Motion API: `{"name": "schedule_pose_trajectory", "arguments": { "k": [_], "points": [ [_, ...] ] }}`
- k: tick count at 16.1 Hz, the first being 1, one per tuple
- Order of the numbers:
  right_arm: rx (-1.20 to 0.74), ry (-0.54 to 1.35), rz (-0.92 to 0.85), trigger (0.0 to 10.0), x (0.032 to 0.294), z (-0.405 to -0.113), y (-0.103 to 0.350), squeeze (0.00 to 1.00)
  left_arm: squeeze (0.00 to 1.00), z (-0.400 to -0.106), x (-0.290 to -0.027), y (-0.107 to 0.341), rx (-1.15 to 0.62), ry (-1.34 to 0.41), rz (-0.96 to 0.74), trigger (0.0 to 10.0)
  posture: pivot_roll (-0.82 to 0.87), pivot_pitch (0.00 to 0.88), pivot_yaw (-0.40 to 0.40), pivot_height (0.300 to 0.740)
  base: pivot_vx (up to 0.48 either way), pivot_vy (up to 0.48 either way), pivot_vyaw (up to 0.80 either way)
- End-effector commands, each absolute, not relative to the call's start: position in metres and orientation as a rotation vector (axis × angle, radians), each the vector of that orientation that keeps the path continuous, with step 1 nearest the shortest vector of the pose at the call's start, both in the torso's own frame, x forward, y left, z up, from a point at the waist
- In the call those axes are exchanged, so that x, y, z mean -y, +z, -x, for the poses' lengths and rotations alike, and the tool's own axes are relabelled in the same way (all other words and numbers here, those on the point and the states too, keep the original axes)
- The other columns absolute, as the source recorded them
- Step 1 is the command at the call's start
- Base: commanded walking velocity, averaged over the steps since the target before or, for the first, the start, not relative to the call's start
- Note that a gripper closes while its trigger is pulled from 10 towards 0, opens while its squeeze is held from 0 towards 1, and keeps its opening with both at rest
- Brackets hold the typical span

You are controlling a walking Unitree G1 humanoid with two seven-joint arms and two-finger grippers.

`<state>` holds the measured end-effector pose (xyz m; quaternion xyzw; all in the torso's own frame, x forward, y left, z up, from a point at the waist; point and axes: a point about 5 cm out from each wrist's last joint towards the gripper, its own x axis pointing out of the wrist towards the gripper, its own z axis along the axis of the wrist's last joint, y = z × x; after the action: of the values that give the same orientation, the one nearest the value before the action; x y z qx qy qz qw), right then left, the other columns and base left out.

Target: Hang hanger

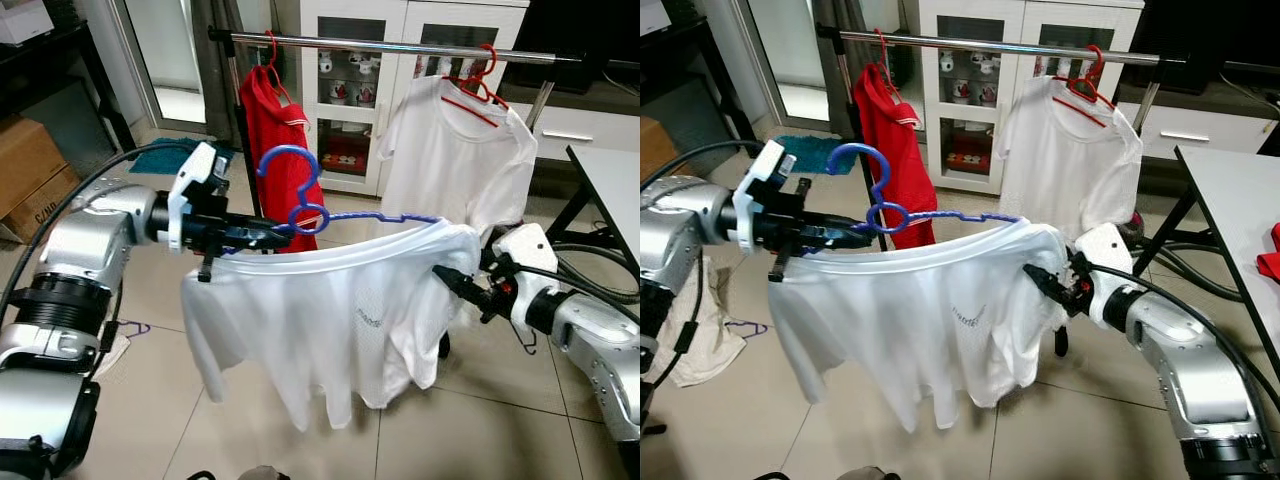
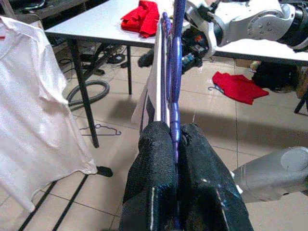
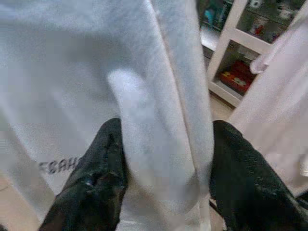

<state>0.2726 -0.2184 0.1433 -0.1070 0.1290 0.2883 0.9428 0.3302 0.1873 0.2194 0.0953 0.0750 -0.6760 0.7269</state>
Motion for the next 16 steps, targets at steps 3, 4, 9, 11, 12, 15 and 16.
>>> {"name": "schedule_pose_trajectory", "arguments": {
  "k": [3, 4, 9, 11, 12, 15, 16],
  "points": [
    [-0.253, 0.631, 0.167, 0.0, 0.2236, -0.2701, 0.1442, 0.0, 0.0, -0.328, -0.1914, 0.2262, -0.135, -1.486, -0.208, 0.0, -0.01, 0.0, 0.039, 0.74, 0.0, 0.0, 0.0],
    [-0.25, 0.647, 0.155, 0.0, 0.2227, -0.2702, 0.1438, 0.0, 0.0, -0.3278, -0.1918, 0.2259, -0.137, -1.487, -0.207, 0.0, -0.01, 0.0, 0.04, 0.74, 0.0, 0.0, 0.0],
    [-0.236, 0.676, 0.112, 0.0, 0.2193, -0.2717, 0.1432, 0.0, 0.0, -0.328, -0.1925, 0.225, -0.151, -1.487, -0.208, 0.0, 0.0, 0.0, 0.045, 0.74, 0.0, 0.0, 0.0],
    [-0.232, 0.677, 0.103, 0.0, 0.2198, -0.2722, 0.1437, 0.0, 0.0, -0.3284, -0.1927, 0.2249, -0.155, -1.487, -0.209, 0.0, 0.0, 0.0, 0.047, 0.74, 0.0, 0.0, 0.0],
    [-0.228, 0.675, 0.096, 0.0, 0.2204, -0.2725, 0.1444, 0.0, 0.0, -0.3287, -0.1926, 0.2248, -0.157, -1.486, -0.21, 0.0, 0.0, 0.0, 0.047, 0.74, 0.0, 0.0, 0.0],
    [-0.226, 0.676, 0.087, 0.0, 0.2218, -0.2728, 0.1448, 0.0, 0.0, -0.3289, -0.1922, 0.2235, -0.163, -1.484, -0.212, 0.0, 0.0, 0.0, 0.048, 0.74, 0.0, 0.0, 0.0],
    [-0.225, 0.675, 0.086, 0.0, 0.2227, -0.273, 0.1453, 0.0, 0.0, -0.3289, -0.1922, 0.2233, -0.164, -1.483, -0.212, 0.0, 0.0, 0.0, 0.047, 0.74, 0.0, 0.0, 0.0]
  ]
}}
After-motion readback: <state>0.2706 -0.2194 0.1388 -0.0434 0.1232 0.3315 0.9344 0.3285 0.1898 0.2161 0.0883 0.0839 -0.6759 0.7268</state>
